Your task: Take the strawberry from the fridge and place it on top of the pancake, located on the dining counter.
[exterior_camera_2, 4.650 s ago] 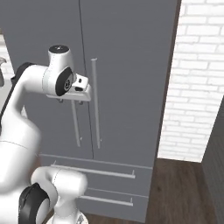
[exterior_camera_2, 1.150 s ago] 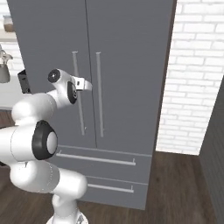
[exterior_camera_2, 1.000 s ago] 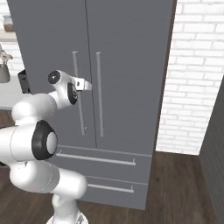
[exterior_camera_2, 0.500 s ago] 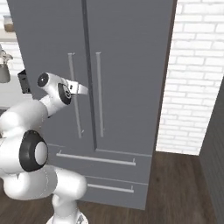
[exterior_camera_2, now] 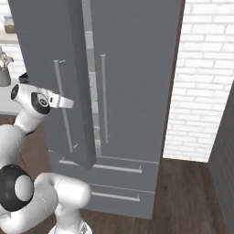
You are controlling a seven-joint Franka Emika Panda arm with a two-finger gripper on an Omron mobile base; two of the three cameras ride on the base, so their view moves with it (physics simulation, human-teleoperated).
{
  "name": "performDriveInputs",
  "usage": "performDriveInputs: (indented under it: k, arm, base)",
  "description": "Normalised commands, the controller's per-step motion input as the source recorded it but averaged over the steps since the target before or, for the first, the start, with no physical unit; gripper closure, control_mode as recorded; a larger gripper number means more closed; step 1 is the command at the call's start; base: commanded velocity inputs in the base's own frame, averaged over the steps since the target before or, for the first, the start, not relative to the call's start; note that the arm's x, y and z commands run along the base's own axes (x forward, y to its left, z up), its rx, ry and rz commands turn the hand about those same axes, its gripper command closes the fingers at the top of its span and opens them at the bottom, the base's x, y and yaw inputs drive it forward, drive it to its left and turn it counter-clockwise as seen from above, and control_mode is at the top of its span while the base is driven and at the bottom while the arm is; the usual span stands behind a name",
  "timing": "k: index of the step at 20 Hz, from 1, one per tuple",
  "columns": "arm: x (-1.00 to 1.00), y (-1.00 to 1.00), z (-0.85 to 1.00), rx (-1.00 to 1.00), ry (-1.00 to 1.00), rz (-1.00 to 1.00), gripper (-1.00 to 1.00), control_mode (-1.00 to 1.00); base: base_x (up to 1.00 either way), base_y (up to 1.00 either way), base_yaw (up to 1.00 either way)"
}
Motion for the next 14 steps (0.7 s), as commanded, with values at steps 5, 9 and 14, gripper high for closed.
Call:
performDriveInputs:
  k: [5, 9, 14]
  arm:
    - [-0.99, 0.21, 0.0, -0.02, 0.0, -0.04, 1.0, -1.0]
    - [-0.69, 0.54, 0.0, -0.19, 0.07, 0.0, 1.0, -1.0]
    - [-0.15, 0.61, 0.0, -0.21, 0.06, -0.02, 1.0, -1.0]
  base:
    - [0.0, 0.0, 0.0]
    - [0.0, 0.0, 0.0]
    - [0.0, 0.0, 0.0]
